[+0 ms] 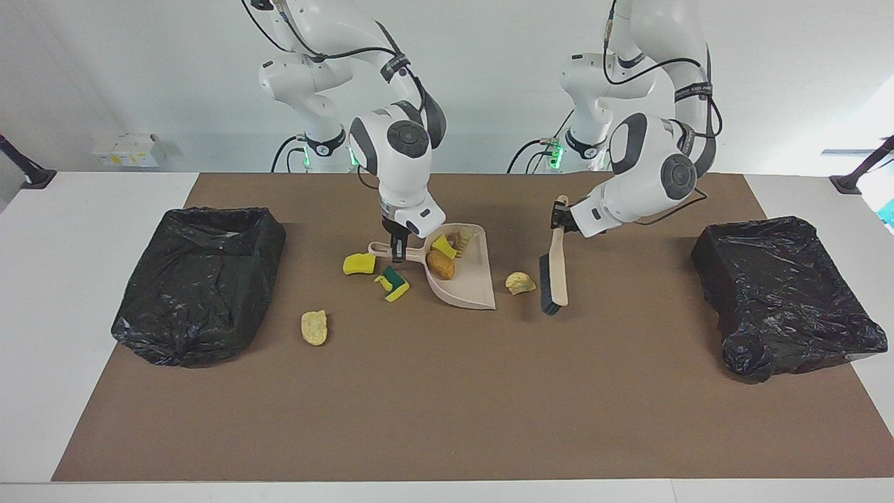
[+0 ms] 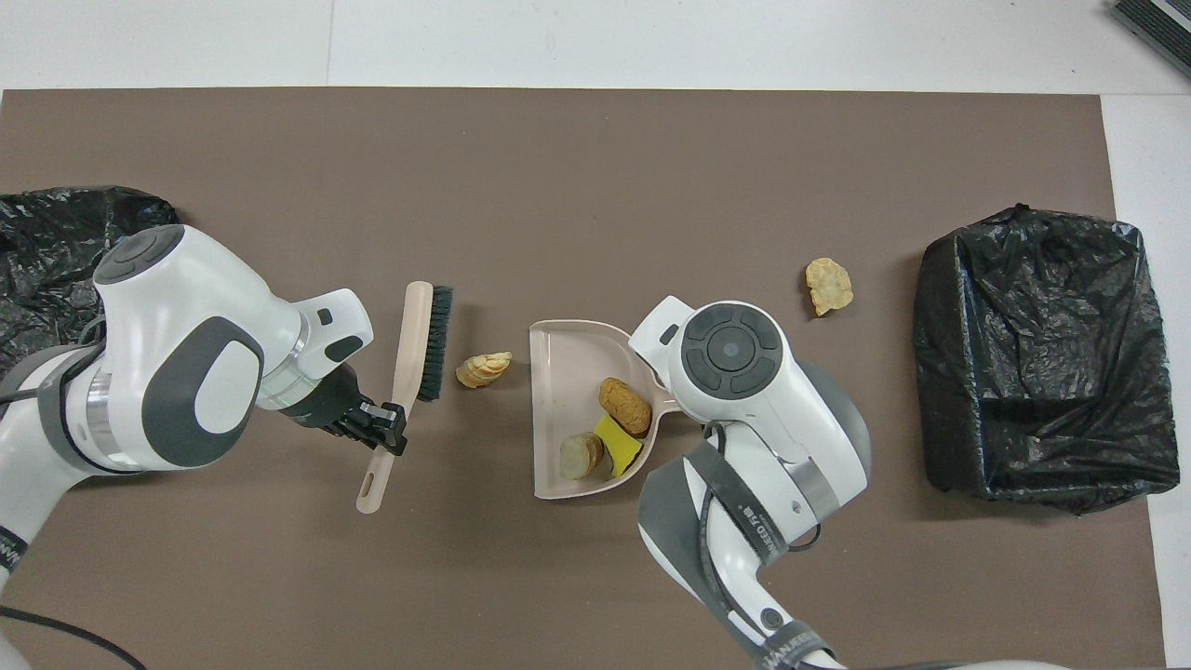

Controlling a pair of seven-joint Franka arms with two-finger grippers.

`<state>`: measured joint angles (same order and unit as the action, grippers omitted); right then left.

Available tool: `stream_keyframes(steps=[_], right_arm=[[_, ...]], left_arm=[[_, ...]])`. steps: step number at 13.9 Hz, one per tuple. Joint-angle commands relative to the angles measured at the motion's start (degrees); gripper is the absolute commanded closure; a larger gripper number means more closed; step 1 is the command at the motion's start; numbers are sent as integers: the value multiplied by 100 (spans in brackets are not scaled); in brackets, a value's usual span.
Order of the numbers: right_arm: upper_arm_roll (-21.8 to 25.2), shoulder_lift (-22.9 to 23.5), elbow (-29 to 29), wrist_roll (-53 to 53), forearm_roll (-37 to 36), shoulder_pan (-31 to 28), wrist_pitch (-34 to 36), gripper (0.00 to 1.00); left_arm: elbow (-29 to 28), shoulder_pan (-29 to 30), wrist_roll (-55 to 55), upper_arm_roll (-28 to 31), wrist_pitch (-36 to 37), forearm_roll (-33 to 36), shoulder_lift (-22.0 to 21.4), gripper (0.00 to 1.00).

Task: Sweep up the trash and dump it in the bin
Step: 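Sweep the remaining crusts into the dustpan with the left gripper's brush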

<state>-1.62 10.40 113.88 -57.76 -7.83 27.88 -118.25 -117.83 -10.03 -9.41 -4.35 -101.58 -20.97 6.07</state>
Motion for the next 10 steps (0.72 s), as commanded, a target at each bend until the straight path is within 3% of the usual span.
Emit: stream_keyframes(steps=[1, 6, 10], right_arm=[[-23, 93, 99, 405, -157, 199, -154, 100], [-40, 243, 73, 897, -140, 340, -470, 100], [-40, 348, -23, 1162, -61, 455, -629, 100]], left_arm=[[-354, -52, -44, -48, -378, -47, -62, 100], [-785, -394, -35, -84, -836, -248, 210, 100], [-680, -973, 70, -84, -933, -1240, 237, 100]])
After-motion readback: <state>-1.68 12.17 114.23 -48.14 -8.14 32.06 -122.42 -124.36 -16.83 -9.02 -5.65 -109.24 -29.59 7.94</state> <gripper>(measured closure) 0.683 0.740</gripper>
